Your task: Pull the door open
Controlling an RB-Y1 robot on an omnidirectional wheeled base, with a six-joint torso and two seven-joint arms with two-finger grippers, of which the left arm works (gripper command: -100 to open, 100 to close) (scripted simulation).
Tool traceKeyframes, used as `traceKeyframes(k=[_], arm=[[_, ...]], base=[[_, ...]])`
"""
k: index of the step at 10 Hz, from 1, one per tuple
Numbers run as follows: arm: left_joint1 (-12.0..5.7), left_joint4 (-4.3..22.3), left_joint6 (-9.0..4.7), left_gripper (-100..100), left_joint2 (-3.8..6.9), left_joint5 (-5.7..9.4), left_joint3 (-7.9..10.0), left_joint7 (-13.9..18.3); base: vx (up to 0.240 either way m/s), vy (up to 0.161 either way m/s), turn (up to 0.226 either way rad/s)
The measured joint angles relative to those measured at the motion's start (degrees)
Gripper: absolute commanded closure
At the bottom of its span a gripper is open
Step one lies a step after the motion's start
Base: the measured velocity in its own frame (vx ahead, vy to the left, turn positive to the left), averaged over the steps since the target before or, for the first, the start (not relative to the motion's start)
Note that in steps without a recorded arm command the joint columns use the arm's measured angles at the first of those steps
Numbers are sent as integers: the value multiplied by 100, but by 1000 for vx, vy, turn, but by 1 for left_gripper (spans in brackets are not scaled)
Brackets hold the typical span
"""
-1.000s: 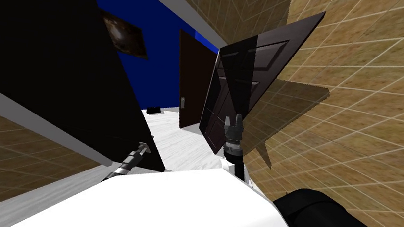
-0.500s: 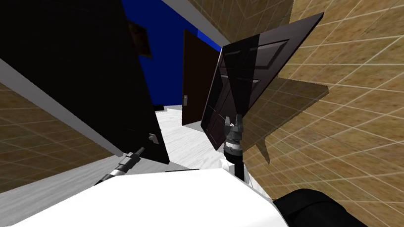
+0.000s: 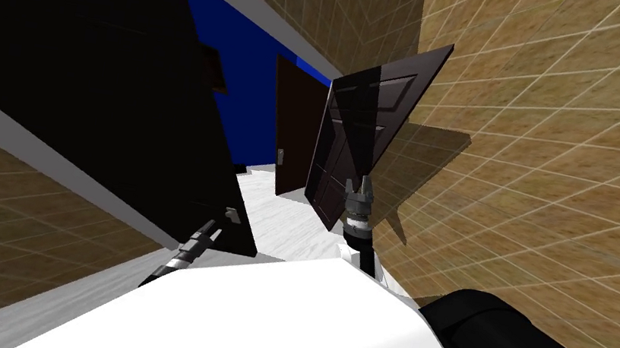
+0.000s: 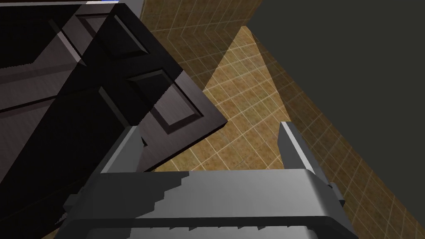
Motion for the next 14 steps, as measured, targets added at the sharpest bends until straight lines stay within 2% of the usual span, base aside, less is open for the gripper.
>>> traceKeyframes(k=[2, 3, 8, 10, 12, 13, 14], arm=[[-165, 160, 84, -100, -73, 90, 93, -68], [-166, 170, 69, 100, -81, 93, 94, -75], [-170, 161, 95, 100, -80, 85, 87, -70], [-100, 101, 79, 100, -42, 79, 88, -51], [-77, 203, -102, 100, 14, 50, 61, -5], [-17, 213, -173, -100, 53, 29, 42, 25], [11, 256, -226, -100, 82, 45, 63, 44]], base=[[175, -10, -99], [-18, -5, 13], [-17, 2, -3], [-150, 82, -196], [-209, 97, -151], [-236, 17, 94], [-166, -73, 167]])
